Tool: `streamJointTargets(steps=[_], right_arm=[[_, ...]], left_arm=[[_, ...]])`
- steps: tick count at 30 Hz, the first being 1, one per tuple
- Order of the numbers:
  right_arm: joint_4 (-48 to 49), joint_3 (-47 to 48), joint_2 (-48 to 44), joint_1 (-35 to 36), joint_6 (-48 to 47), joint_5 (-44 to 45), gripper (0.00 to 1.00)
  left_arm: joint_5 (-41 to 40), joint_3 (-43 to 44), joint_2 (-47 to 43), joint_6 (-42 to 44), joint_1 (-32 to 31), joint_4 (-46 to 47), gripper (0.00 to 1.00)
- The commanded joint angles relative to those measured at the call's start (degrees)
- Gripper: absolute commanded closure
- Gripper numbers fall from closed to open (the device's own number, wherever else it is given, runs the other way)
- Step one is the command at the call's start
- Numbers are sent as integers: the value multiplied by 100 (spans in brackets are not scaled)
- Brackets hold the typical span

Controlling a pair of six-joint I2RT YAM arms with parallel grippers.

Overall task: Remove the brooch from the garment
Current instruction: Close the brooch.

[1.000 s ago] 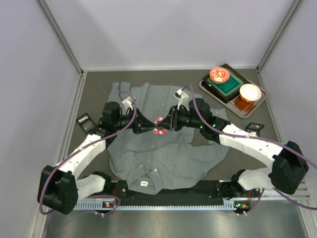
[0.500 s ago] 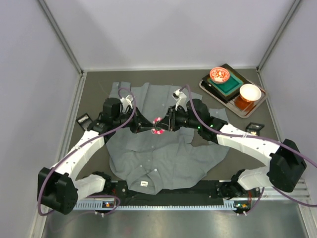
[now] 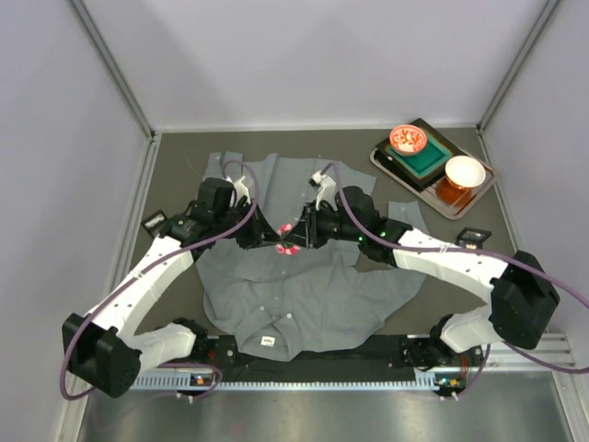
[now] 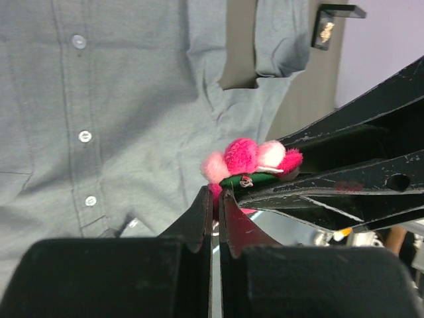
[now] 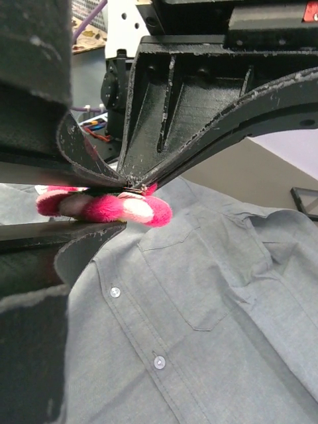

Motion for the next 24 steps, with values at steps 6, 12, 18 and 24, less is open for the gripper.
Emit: streamJointTargets(steps=[6,12,18,24], right_arm=[[-875,430,643,298,-469,-432,100],[-1174,746,854,403,-688,-652,100],[-1560,1019,977,447,-961,-705,99],[-1675,1150,1021,447,-1049,-757,100]], left_arm=[[-707,742,-33,465,-690,130,100],[-1069,980,81,878,-1025,-179,100],[-893,953,116,1299,-1130,-222,100],[-823,936,90,1713,-1139,-390,100]])
